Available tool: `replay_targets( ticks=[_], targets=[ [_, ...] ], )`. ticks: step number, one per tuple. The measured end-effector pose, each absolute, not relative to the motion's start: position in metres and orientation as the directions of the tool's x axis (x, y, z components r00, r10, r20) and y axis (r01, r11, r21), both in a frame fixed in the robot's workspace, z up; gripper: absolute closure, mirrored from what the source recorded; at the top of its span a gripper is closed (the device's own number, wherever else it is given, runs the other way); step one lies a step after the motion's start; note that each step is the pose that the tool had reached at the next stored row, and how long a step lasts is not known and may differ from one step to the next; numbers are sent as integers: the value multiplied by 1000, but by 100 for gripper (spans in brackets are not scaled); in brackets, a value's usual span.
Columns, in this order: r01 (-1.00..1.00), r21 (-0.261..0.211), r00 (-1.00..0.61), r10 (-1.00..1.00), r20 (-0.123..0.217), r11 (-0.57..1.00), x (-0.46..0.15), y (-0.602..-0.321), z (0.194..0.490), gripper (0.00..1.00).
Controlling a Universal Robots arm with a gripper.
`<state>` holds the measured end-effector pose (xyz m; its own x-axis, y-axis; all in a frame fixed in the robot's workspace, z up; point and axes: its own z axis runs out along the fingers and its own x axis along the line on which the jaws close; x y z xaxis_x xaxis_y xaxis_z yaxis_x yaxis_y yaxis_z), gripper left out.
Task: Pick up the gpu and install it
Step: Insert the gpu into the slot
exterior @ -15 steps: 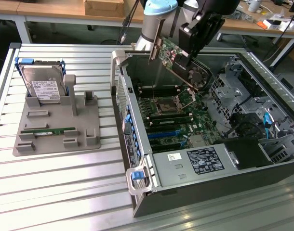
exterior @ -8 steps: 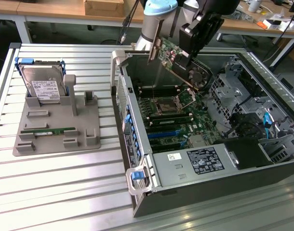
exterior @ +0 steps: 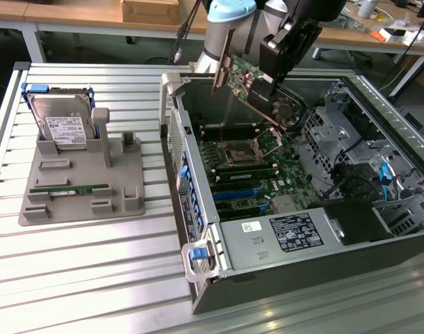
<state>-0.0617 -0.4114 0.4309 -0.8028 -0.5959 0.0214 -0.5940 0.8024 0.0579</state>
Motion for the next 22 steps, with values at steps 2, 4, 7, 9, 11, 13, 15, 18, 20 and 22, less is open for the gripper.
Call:
replay_targets(
  ticks=[2, 4, 7, 9, 11, 13, 15, 18, 20, 22],
  targets=[
    [-602, 58, -797, -604, 21, 796, -62, -411, 431, 74],
    [-605, 58, -794, -607, 22, 794, -62, -411, 431, 74],
    [-613, 58, -788, -615, 21, 788, -62, -411, 431, 74],
    [-618, 58, -784, -620, 21, 784, -62, -411, 431, 74],
    [-623, 58, -780, -625, 21, 780, -62, -411, 431, 74],
    [-628, 58, -777, -630, 22, 776, -62, -411, 431, 74],
    [-631, 58, -774, -633, 21, 773, -62, -411, 431, 74],
    [-639, 58, -768, -640, 21, 767, -62, -411, 431, 74],
    [-644, 58, -763, -646, 21, 762, -62, -411, 431, 74],
    [-651, 58, -757, -653, 22, 757, -62, -411, 431, 74]
  ],
)
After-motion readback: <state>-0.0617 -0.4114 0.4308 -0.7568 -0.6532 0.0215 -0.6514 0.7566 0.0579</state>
